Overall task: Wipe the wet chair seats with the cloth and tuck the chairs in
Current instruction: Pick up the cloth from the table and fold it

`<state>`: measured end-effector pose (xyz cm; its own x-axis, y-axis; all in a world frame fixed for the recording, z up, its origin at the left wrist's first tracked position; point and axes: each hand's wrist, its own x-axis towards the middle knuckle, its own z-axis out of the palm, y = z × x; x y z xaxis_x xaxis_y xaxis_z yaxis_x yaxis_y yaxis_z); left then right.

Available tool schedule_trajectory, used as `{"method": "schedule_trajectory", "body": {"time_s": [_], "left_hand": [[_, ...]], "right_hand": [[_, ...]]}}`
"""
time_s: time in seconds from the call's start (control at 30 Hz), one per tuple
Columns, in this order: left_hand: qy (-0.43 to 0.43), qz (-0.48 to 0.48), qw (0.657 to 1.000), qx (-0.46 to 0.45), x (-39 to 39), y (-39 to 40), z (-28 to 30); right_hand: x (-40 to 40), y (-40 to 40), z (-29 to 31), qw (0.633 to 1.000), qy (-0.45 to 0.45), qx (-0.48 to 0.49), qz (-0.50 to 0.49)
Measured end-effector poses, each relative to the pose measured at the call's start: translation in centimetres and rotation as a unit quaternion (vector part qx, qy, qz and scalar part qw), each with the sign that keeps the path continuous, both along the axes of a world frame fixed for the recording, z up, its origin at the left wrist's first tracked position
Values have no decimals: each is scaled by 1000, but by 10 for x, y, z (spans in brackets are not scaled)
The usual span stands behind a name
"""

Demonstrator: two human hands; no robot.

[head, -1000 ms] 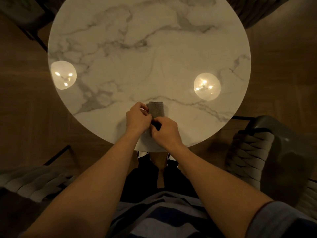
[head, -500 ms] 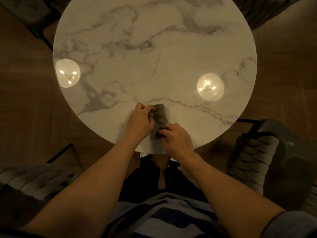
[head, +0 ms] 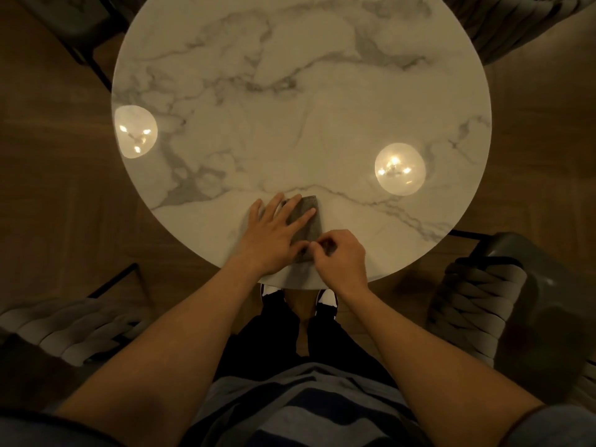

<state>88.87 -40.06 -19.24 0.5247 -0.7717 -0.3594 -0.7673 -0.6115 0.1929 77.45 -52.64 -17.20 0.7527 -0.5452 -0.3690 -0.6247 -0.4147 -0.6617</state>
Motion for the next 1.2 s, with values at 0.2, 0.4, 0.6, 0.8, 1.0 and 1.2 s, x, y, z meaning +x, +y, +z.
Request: {"method": "schedule_trajectory", "body": {"time_s": [0.2, 0.4, 0.6, 0.8, 1.0, 1.2], "left_hand": [[-22, 1, 1000, 9, -6, 6, -7], [1, -19, 999, 42, -3, 5, -5], [104, 291, 926, -219, -20, 3, 12], [544, 637, 447, -314, -25, 1, 43], [561, 578, 466, -367, -18, 11, 54], [546, 521, 547, -362, -32, 25, 59]], "right_hand": [[15, -6, 15, 978, 91, 127, -136], [37, -5, 13, 972, 139, 156, -110], [34, -6, 15, 960, 83, 229, -140], [31, 3, 37, 873, -32, 456, -171], [20, 18, 40, 915, -19, 381, -132], [12, 27, 40, 916, -24, 373, -147]]}}
